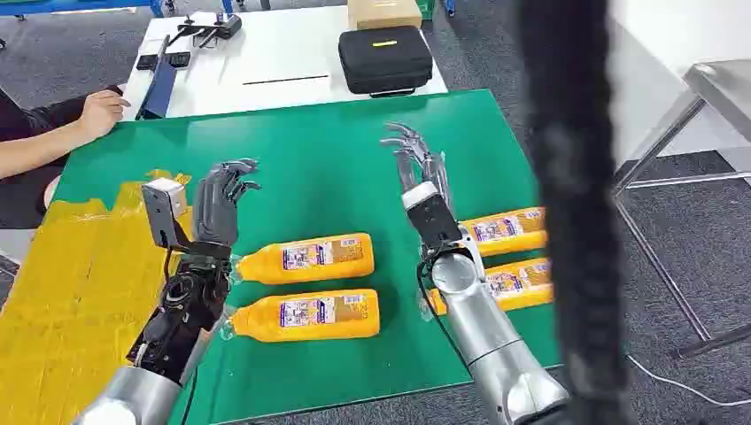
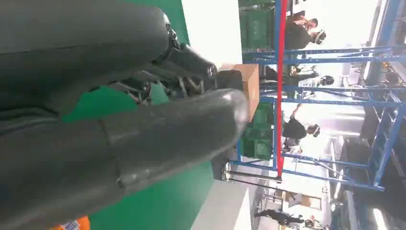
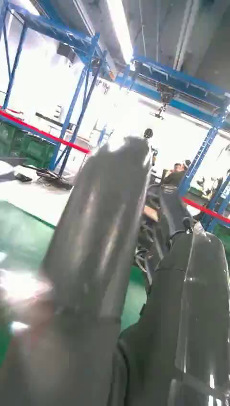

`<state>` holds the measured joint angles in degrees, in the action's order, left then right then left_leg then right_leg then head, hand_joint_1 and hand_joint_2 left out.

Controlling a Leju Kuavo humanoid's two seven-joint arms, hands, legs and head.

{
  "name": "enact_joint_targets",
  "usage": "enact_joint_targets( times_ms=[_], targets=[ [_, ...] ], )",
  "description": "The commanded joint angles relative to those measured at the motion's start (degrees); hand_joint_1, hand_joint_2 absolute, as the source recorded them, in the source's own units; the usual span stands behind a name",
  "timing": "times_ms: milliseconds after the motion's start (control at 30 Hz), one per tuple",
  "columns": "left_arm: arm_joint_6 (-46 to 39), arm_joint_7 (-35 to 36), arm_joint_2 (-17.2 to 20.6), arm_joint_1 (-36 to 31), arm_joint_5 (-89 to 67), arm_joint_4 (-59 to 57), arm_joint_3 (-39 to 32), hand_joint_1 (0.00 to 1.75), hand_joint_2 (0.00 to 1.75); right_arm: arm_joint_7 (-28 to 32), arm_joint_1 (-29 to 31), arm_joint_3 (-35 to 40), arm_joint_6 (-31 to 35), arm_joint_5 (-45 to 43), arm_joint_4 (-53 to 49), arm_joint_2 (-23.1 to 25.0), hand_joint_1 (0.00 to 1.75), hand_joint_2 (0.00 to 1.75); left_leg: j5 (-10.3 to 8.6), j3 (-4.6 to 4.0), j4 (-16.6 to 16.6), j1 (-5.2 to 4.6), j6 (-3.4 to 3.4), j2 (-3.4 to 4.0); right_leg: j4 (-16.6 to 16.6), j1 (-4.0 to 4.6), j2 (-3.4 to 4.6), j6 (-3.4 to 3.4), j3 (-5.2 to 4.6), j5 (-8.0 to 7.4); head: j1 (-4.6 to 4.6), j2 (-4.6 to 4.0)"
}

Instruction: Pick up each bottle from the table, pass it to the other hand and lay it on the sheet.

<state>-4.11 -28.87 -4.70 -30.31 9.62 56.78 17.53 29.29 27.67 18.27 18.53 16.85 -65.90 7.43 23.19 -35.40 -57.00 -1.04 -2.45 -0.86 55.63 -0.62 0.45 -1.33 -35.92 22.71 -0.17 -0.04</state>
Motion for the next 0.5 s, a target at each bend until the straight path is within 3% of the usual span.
enact_joint_targets(
  times_ms=[33, 333, 433, 467, 500],
  targets=[
    [2.0, -1.7, 4.1, 28.8, -2.0, 23.0, -12.4, 1.75, 0.00, 3.8, -32.2, -14.8, -16.6, -13.9, -22.8, -3.6, 1.75, 0.00, 0.07, 0.19, 0.0, 0.05, 0.13, 0.00, 0.0, 0.05, -0.06, 0.03, 0.22, 0.07, 0.00, 0.00],
    [2.0, -1.7, 4.1, 28.8, -2.0, 23.0, -12.4, 1.75, 0.00, 3.8, -32.2, -14.8, -16.6, -13.9, -22.8, -3.6, 1.75, 0.00, 0.32, 0.56, -0.1, 0.15, 0.29, 0.06, 0.0, 0.16, -0.08, 0.07, 0.62, 0.28, 0.00, 0.00],
    [3.0, -1.3, 3.4, 28.5, -3.3, 23.1, -13.1, 1.75, 0.00, 3.8, -31.4, -15.4, -17.5, -13.0, -22.0, -3.2, 1.75, 0.00, 0.36, 1.82, 1.1, 0.14, 0.24, -0.01, -1.1, 0.15, -0.13, 0.07, 1.88, 0.36, -0.02, 0.00],
    [3.7, -0.5, 2.4, 27.3, -5.0, 22.1, -14.0, 1.75, 0.00, 3.3, -29.9, -16.0, -17.9, -12.0, -21.1, -2.3, 1.75, 0.00, 0.43, 1.80, 0.9, 0.15, 0.27, 0.03, -1.0, 0.16, -0.09, 0.07, 1.85, 0.41, 0.00, 0.00],
    [3.9, -0.3, 2.0, 26.1, -6.2, 21.1, -13.8, 1.75, 0.00, 2.7, -28.6, -16.2, -17.6, -11.6, -20.4, -1.7, 1.75, 0.00, 0.68, 1.19, 0.2, 0.13, 0.28, -0.05, -0.3, 0.13, -0.13, 0.08, 1.25, 0.59, 0.04, 0.00]
  ],
)
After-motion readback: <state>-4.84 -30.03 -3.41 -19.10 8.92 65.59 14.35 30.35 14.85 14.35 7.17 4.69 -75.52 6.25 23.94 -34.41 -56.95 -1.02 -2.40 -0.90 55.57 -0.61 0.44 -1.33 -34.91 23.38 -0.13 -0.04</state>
